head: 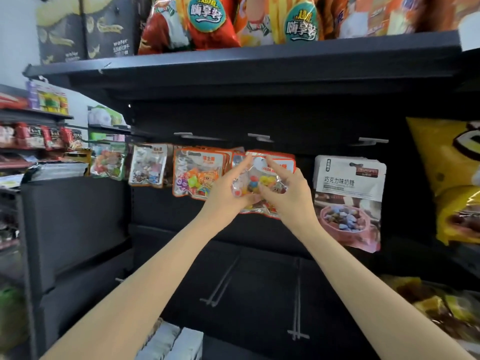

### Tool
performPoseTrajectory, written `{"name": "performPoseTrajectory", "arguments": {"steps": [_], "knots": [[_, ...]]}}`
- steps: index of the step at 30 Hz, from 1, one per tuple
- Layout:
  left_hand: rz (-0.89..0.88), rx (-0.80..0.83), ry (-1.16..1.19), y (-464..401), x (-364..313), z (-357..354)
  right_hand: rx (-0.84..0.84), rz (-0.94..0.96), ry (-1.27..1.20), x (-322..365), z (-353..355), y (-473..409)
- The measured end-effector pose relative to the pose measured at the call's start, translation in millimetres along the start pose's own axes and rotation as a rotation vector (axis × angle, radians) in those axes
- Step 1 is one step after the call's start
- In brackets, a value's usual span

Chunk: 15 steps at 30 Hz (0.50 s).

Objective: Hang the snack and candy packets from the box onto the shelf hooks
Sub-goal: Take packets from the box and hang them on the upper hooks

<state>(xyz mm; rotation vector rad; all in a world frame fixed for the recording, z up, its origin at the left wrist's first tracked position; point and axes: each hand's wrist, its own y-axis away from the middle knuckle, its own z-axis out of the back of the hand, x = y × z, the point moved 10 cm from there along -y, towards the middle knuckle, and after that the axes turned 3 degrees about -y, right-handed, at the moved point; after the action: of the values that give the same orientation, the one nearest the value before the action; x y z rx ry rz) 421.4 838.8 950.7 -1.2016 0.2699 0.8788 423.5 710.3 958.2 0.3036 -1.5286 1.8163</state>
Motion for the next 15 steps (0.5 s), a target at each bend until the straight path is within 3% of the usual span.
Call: {"name": "performPoseTrajectory", "arguments": {"steps": [15], "knots": [[0.065,-0.028,0.014,-5.3,7.1,3.3,0.051,0.003,0.083,8.5,-6.5,-8.8]]}}
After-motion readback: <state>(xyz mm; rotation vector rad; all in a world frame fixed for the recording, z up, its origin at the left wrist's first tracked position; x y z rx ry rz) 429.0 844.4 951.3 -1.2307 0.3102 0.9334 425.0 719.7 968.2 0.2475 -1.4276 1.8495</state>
